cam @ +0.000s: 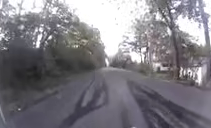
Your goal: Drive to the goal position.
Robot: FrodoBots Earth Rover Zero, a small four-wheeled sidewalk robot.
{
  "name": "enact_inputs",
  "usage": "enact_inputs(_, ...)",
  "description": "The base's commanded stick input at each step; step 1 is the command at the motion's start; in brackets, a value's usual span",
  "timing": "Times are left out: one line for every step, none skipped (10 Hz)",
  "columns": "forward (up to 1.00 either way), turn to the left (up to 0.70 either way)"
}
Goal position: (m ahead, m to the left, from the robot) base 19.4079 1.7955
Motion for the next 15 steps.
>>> enact_inputs(0.7, 0.0)
enact_inputs(0.7, 0.0)
enact_inputs(0.7, 0.0)
enact_inputs(0.7, 0.0)
enact_inputs(0.7, 0.06)
enact_inputs(0.7, 0.18)
enact_inputs(0.7, 0.27)
enact_inputs(0.7, 0.18)
enact_inputs(0.7, 0.08)
enact_inputs(0.7, 0.02)
enact_inputs(0.7, 0.0)
enact_inputs(0.7, 0.0)
enact_inputs(0.7, 0.0)
enact_inputs(0.7, 0.0)
enact_inputs(0.7, 0.0)
